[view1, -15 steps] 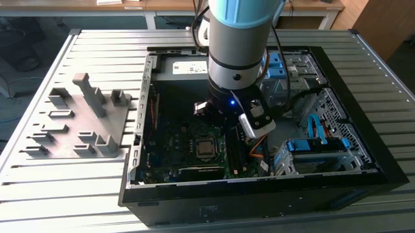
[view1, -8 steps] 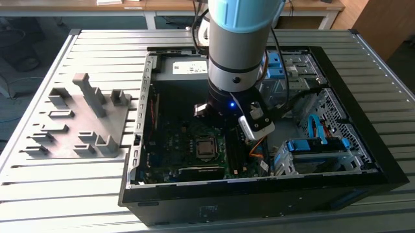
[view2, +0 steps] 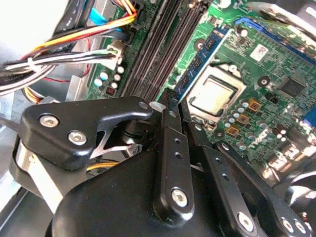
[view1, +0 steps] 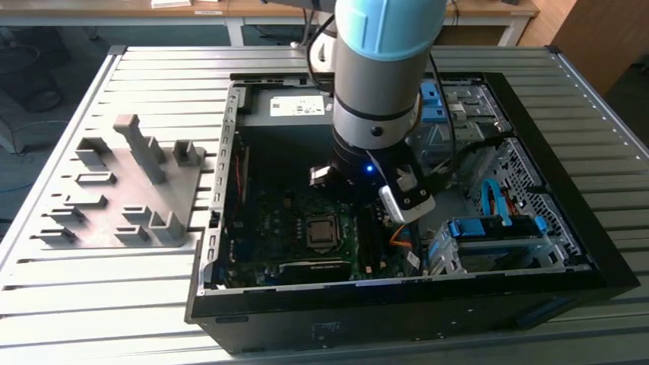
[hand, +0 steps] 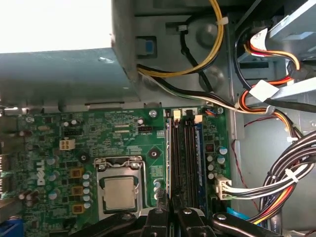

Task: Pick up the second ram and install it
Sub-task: 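Insert the second ram into the second slot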

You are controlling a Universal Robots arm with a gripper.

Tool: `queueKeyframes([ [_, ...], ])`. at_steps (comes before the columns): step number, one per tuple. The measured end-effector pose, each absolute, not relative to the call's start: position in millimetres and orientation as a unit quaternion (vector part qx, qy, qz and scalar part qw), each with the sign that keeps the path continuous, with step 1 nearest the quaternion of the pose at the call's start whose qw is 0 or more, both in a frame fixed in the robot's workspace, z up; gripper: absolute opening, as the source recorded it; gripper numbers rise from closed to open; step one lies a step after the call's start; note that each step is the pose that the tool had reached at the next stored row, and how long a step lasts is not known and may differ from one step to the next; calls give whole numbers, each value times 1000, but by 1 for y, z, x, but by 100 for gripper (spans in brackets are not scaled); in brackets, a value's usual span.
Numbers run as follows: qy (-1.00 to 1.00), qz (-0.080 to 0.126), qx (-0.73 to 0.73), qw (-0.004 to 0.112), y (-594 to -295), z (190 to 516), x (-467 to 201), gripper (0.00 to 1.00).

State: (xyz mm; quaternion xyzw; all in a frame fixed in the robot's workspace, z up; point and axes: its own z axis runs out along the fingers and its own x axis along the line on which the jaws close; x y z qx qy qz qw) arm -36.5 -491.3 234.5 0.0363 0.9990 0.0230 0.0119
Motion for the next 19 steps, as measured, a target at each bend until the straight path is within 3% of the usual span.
queueKeyframes([
  [19,998,23,59,12,-498,218,-30,14],
])
